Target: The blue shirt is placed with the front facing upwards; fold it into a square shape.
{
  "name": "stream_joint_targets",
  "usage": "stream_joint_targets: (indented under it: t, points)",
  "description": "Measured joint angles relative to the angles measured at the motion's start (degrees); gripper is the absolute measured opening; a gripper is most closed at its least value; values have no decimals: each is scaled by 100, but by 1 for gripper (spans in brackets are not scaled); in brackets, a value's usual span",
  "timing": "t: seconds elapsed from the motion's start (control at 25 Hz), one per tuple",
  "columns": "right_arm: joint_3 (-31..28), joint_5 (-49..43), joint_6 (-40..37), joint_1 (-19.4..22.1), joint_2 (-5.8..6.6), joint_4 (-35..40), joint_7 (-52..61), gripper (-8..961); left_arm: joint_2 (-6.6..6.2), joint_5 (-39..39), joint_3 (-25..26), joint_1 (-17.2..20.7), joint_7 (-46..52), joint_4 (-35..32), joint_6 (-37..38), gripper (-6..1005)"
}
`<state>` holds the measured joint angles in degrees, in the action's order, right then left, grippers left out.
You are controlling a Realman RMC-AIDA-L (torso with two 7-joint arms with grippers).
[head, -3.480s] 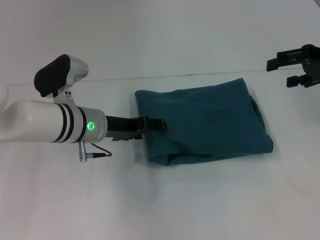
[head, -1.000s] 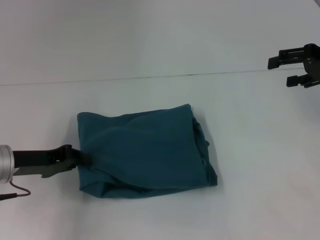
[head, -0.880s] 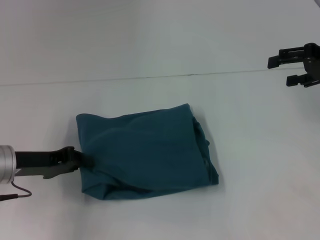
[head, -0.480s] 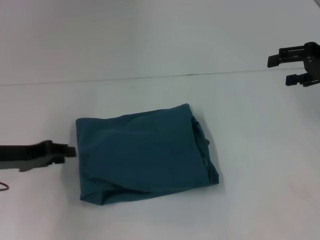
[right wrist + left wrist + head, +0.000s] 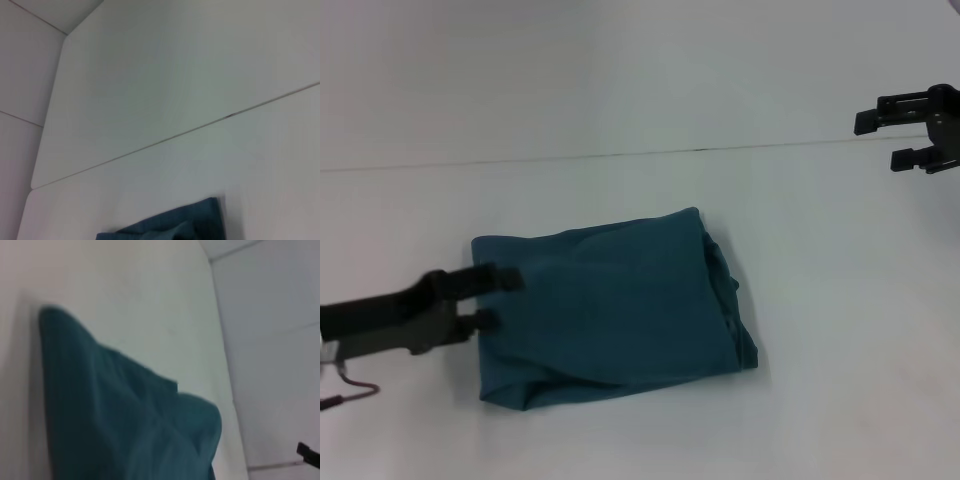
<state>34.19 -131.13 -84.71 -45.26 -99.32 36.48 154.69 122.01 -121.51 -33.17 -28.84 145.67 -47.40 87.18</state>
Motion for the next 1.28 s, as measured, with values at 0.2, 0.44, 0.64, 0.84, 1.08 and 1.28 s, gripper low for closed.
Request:
stream_joint_targets:
  t: [0.2, 0.44, 0.64, 0.84, 1.08, 1.28]
  points:
    - [0, -1, -10, 13, -32, 0, -11, 922, 14, -29, -150, -81, -175, 662, -433, 801]
    - [0, -1, 1, 22, -44, -1, -41, 923, 6, -93, -563, -198, -304, 1044, -601, 826]
    - [-1, 98, -82, 22, -74, 1, -306, 924, -47, 425, 62, -33, -970, 396, 593, 826]
    - [42, 724, -823, 235, -517, 46, -2667, 923, -330, 477, 652, 120, -2613, 98, 2052, 826]
    - [155, 641, -1332, 719, -1472, 216, -5086, 922, -317, -230, 716, 266, -3829, -132, 2428, 827]
    - [265, 574, -1325, 982, -1821, 216, -5111, 924, -116, -280, 667, 432, -4579, -34, 2200, 827]
